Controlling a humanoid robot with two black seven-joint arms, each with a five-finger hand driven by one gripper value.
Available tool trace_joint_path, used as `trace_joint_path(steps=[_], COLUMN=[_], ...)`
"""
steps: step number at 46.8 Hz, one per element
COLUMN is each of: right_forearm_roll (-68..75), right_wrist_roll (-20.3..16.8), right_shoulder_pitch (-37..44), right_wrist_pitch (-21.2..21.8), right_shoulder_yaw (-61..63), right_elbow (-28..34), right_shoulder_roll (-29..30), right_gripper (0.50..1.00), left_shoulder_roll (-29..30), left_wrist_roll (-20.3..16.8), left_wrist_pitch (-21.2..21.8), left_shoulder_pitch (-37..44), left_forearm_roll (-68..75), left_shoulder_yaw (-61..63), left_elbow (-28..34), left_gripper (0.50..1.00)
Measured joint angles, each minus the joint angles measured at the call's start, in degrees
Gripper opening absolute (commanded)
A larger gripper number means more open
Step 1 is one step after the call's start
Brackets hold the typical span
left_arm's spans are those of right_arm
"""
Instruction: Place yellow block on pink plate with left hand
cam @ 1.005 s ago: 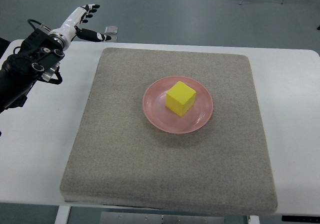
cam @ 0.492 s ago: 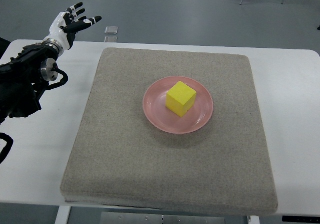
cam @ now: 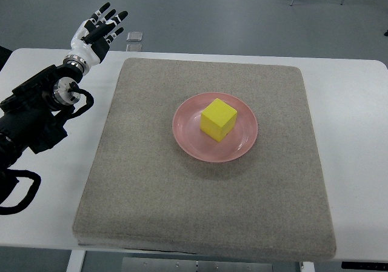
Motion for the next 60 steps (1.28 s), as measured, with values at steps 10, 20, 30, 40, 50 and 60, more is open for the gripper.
trace_joint_path(steps=[10, 20, 30, 40, 50, 60], right_forearm_roll=[0.0, 0.0, 0.0, 0.0, 0.0, 0.0], right_wrist_roll=[0.02, 0.03, 0.0, 0.01, 0.05, 0.06], right_shoulder_pitch=[0.0, 0.0, 0.0, 0.0, 0.0, 0.02], right_wrist_pitch=[0.0, 0.0, 0.0, 0.0, 0.07, 0.04], right_shoulder_yaw=[0.0, -0.02, 0.0, 0.0, -0.07, -0.24], right_elbow=[0.0, 0.0, 0.0, 0.0, 0.0, 0.0], right_shoulder_roll=[0.0, 0.0, 0.0, 0.0, 0.0, 0.0], right_gripper=[0.924, 0.924, 0.924, 0.924, 0.924, 0.924], left_shoulder_roll=[-0.09, 0.0, -0.02, 0.0, 0.0, -0.09], left_wrist_roll=[-0.04, -0.05, -0.08, -1.33, -2.1, -2.1], left_wrist_pitch=[-0.58, -0.39, -0.08, -0.08, -0.08, -0.08], left_shoulder_pitch=[0.01, -0.2, -0.19, -0.39, -0.65, -0.69], left_forearm_roll=[-0.22, -0.26, -0.26, -0.17, -0.17, -0.16], left_shoulder_yaw=[-0.42, -0.33, -0.4, -0.34, -0.33, -0.33], left_elbow=[-0.1, -0.19, -0.24, -0.11, -0.22, -0.43], left_gripper=[0.964, 0.981, 0.981, 0.981, 0.984, 0.981])
